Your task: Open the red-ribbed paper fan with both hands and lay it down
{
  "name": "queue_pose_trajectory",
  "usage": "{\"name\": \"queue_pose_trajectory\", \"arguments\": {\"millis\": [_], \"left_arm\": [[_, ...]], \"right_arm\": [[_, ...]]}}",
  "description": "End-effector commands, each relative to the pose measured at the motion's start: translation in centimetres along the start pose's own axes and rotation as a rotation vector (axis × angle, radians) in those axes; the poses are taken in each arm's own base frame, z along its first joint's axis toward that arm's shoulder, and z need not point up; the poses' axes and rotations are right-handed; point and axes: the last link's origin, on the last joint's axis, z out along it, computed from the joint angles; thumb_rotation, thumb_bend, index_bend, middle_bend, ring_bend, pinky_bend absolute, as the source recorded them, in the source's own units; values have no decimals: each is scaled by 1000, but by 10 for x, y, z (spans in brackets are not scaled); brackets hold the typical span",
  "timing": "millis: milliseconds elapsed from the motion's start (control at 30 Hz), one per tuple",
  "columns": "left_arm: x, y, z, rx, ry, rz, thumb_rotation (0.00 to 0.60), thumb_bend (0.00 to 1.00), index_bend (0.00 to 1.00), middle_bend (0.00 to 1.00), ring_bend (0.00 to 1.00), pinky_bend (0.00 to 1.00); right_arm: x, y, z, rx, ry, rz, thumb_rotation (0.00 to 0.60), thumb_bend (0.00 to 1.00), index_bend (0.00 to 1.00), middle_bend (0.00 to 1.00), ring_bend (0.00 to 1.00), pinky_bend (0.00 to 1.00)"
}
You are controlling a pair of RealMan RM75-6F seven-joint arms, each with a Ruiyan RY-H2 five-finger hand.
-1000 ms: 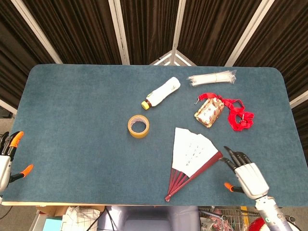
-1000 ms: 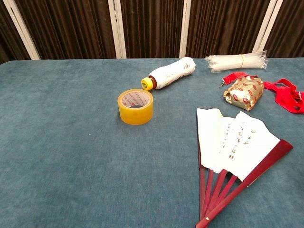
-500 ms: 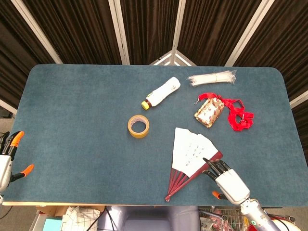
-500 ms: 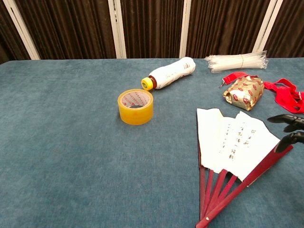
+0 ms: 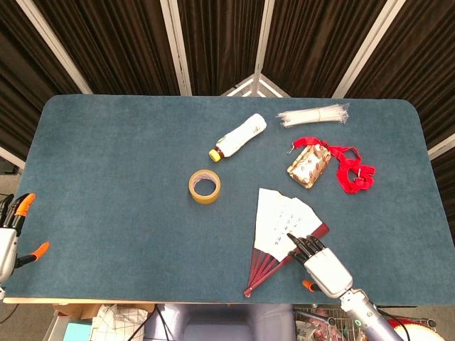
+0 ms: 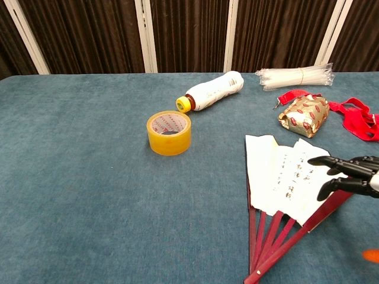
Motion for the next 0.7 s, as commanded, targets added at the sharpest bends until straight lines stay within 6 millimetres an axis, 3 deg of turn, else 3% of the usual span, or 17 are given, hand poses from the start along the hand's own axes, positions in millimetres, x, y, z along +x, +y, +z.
{"name": "queue_pose_trajectory", "arguments": {"millis": [33,700], "left_arm": [[0,0,0,3,0,2,600,241,76,82,0,98],[-2,-2,3,15,-6,7,600,241,77,80,0,99]], "right_arm": [[-2,-2,5,8,3,-3,600,155,335,72,186,188],[-18,-14,29,47,5,-36,600,158,353,72,186,188]]}}
